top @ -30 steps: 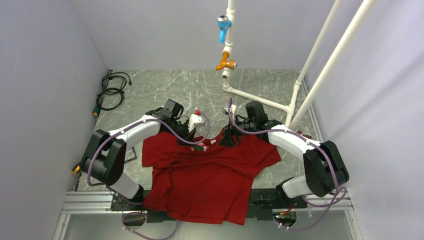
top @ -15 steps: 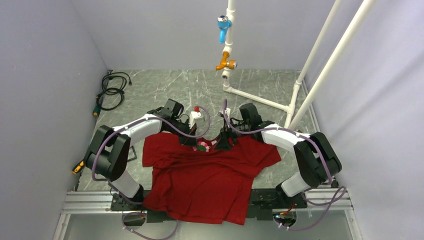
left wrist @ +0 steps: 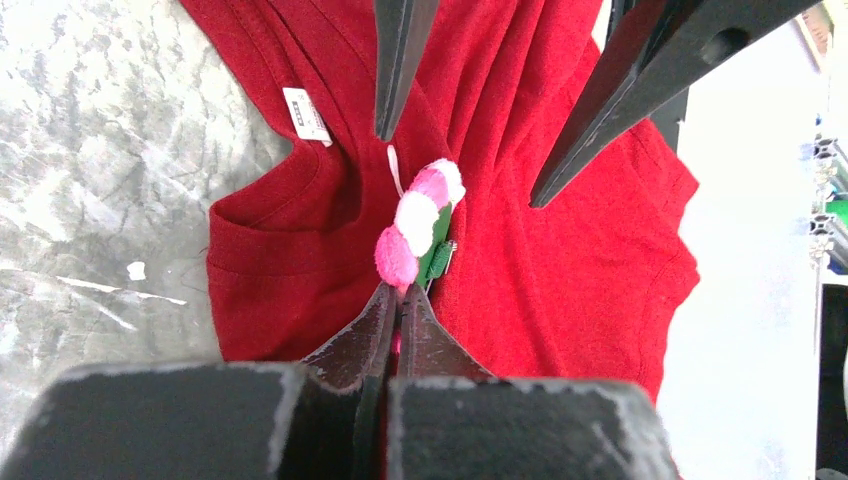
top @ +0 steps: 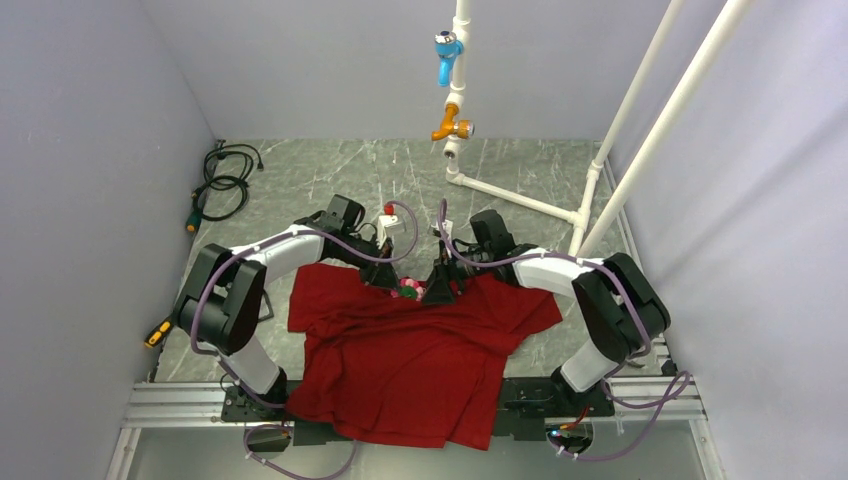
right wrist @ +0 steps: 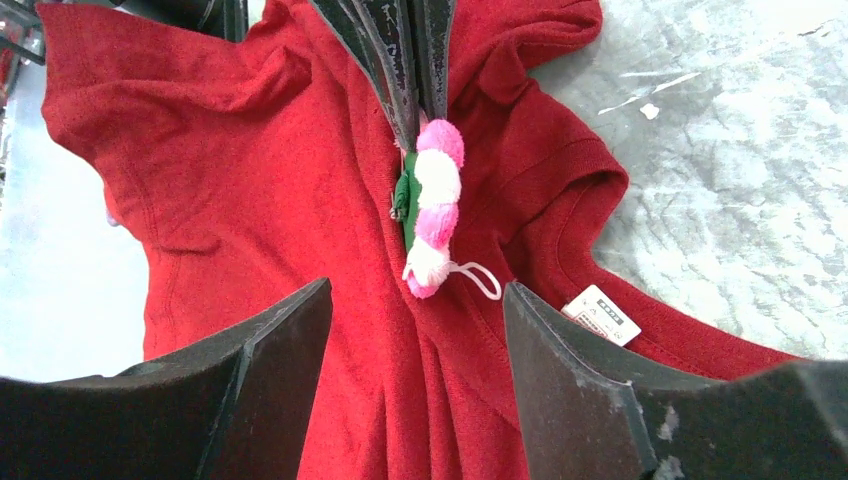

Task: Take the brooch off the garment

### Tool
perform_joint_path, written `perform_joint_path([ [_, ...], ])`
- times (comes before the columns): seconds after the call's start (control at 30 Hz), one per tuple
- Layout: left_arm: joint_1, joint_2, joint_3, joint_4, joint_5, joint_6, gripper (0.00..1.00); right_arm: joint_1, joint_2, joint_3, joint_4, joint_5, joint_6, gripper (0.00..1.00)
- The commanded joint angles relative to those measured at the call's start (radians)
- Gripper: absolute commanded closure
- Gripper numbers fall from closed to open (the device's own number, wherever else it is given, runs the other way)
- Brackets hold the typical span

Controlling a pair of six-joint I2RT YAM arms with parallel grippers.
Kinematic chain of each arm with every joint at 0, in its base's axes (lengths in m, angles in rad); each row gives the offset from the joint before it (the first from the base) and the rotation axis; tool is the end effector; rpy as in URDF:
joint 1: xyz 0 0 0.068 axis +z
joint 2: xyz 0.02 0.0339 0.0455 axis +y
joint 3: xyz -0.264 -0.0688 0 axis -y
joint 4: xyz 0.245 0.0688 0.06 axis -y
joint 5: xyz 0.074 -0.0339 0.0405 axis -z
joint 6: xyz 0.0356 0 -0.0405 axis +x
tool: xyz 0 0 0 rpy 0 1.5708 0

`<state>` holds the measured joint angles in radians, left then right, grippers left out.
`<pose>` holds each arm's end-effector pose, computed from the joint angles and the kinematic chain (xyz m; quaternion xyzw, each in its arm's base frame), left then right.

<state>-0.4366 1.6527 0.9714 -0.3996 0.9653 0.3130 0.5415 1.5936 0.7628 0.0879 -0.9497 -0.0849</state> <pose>0.2722 -0.1593 0.1857 0.4193 0.7585 -0.4627 0.1866 0.2467 0.1822 0.1729 -0.4258 0.7180 0.4887 0.2537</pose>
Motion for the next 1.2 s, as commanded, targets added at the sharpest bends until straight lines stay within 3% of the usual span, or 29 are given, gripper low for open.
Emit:
perform_joint_path([
  [0.0, 0.004, 0.017, 0.041, 0.059, 0.096, -0.056, 1.00, 0.006, 0.015, 0.007, 0.066, -0.052, 0.014, 0.35],
  [0.13, 0.006, 0.033, 0.049, 0.081, 0.118, -0.085, 1.00, 0.010, 0.024, 0.014, 0.078, -0.059, 0.027, 0.41],
  [0.3, 0.006, 0.044, 0.055, 0.086, 0.125, -0.092, 1.00, 0.015, 0.044, 0.028, 0.099, -0.065, 0.049, 0.56],
  [0.4, 0.006, 0.036, 0.045, 0.090, 0.118, -0.092, 1.00, 0.015, 0.060, 0.047, 0.086, -0.072, 0.043, 0.76],
  [0.47, 0.007, 0.024, 0.029, 0.097, 0.104, -0.089, 0.96, 0.015, 0.073, 0.068, 0.058, -0.086, 0.027, 0.99],
  [0.57, 0.011, -0.005, -0.002, 0.112, 0.062, -0.088, 0.72, 0.015, 0.091, 0.094, 0.007, -0.095, 0.011, 1.00],
  [0.77, 0.064, -0.072, -0.047, 0.022, 0.040, -0.006, 0.42, 0.010, 0.073, 0.106, -0.050, -0.087, -0.023, 1.00],
  [0.83, 0.068, -0.109, -0.073, -0.002, 0.017, 0.034, 0.38, 0.006, 0.068, 0.107, -0.070, -0.091, -0.032, 1.00],
  [0.9, 0.071, -0.141, -0.087, -0.011, 0.004, 0.049, 0.28, 0.004, 0.062, 0.104, -0.083, -0.092, -0.042, 1.00],
  [1.17, 0.054, -0.113, -0.053, -0.075, -0.059, 0.095, 0.26, -0.018, 0.053, 0.121, -0.154, -0.104, -0.079, 1.00],
])
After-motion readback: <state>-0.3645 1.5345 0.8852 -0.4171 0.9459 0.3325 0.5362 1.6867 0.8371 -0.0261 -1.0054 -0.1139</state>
